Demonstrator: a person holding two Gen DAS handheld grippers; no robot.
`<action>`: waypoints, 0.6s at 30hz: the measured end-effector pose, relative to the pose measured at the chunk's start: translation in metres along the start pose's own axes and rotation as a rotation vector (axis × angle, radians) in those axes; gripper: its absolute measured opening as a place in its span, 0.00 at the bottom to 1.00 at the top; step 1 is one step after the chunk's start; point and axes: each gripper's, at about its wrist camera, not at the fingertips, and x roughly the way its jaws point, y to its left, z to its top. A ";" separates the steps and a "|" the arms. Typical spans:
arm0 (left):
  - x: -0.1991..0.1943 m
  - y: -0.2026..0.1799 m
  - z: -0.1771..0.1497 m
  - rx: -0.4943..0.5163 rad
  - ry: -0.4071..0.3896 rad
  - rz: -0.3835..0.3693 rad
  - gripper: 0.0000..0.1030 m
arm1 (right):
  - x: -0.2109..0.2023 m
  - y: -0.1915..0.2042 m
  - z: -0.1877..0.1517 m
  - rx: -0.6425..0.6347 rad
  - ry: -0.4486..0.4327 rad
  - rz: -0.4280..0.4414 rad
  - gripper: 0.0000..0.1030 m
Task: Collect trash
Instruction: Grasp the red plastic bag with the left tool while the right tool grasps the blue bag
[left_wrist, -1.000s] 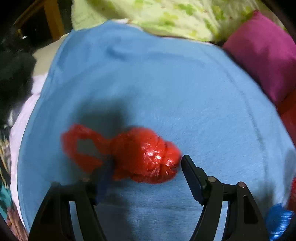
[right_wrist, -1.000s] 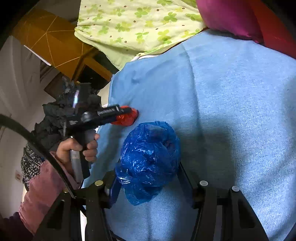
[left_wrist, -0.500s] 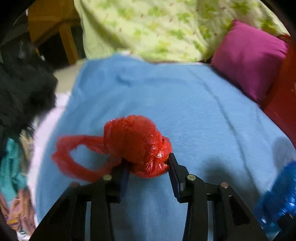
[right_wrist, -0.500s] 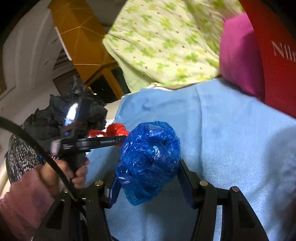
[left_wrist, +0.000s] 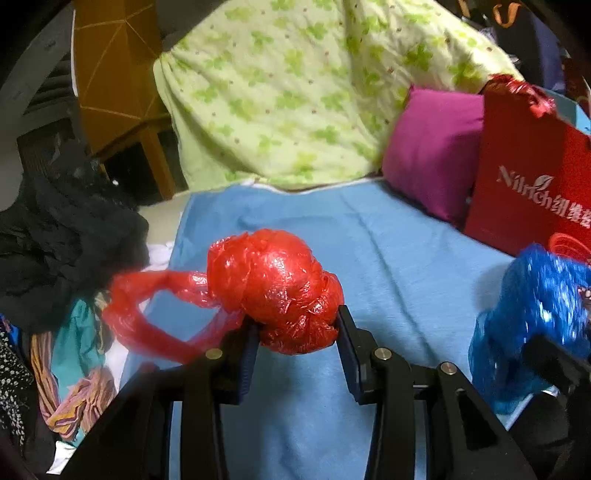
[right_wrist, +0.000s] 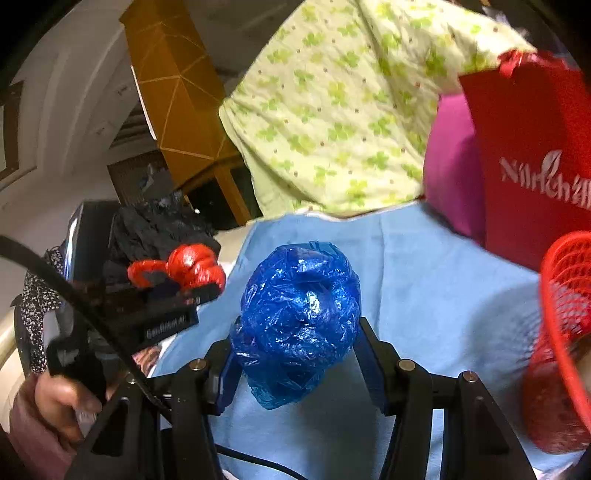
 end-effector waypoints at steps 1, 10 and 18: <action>-0.008 -0.001 0.000 0.000 -0.014 0.000 0.41 | -0.010 0.002 0.002 -0.003 -0.014 -0.005 0.57; -0.062 -0.022 0.000 0.032 -0.107 0.002 0.41 | -0.056 0.011 0.009 -0.026 -0.074 -0.045 0.57; -0.094 -0.036 -0.003 0.042 -0.150 -0.020 0.41 | -0.090 0.012 0.013 -0.034 -0.126 -0.053 0.58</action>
